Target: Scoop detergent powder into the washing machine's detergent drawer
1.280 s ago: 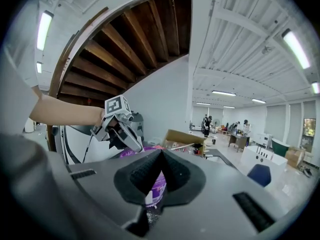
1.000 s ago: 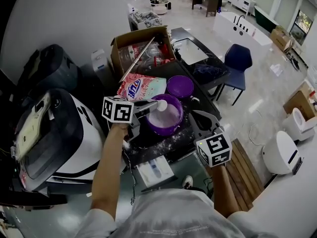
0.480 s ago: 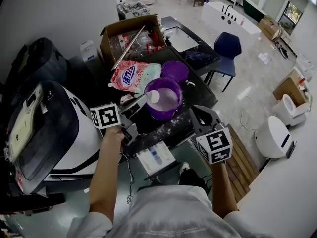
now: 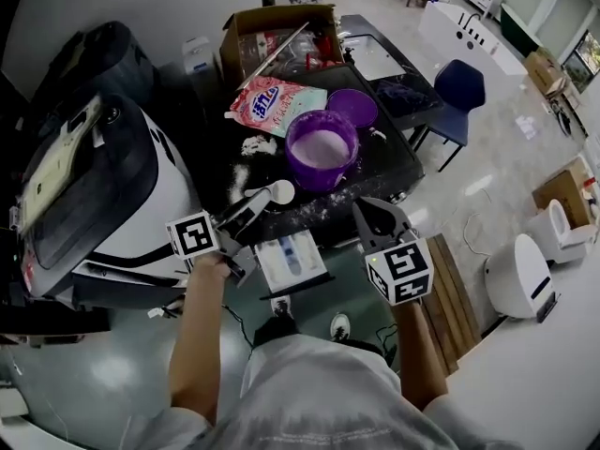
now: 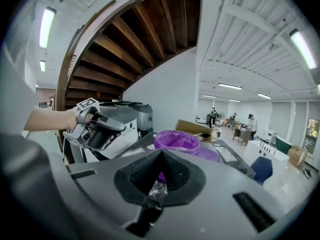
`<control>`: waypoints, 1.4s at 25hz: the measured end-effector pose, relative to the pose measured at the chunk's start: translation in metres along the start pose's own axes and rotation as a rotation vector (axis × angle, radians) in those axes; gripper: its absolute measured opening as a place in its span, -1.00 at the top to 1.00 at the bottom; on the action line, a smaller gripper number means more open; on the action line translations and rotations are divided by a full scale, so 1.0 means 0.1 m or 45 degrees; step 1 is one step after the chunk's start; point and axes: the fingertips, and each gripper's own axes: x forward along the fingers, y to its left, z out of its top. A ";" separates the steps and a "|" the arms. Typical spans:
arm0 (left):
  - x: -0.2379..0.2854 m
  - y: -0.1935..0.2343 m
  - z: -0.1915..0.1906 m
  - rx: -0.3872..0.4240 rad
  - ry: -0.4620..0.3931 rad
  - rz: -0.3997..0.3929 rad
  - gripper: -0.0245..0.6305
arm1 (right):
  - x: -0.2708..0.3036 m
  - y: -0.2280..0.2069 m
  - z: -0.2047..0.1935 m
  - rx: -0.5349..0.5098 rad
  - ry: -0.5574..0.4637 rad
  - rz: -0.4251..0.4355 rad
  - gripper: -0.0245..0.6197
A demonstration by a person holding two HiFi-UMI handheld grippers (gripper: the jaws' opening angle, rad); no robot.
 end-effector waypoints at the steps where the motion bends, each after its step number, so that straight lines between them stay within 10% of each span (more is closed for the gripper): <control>1: -0.08 0.02 -0.08 0.000 -0.027 0.023 0.88 | -0.02 0.03 -0.04 -0.004 -0.001 0.025 0.90; 9: -0.87 0.49 -0.77 0.094 -0.066 0.464 0.88 | -0.16 0.42 -0.56 0.005 0.047 0.226 0.90; 23: -1.20 0.88 -1.50 0.362 0.051 0.766 0.88 | -0.15 0.82 -0.98 0.005 0.086 0.394 0.90; 35: -1.11 1.12 -1.82 0.826 0.343 0.909 0.88 | -0.24 0.70 -1.23 0.020 0.132 0.363 0.90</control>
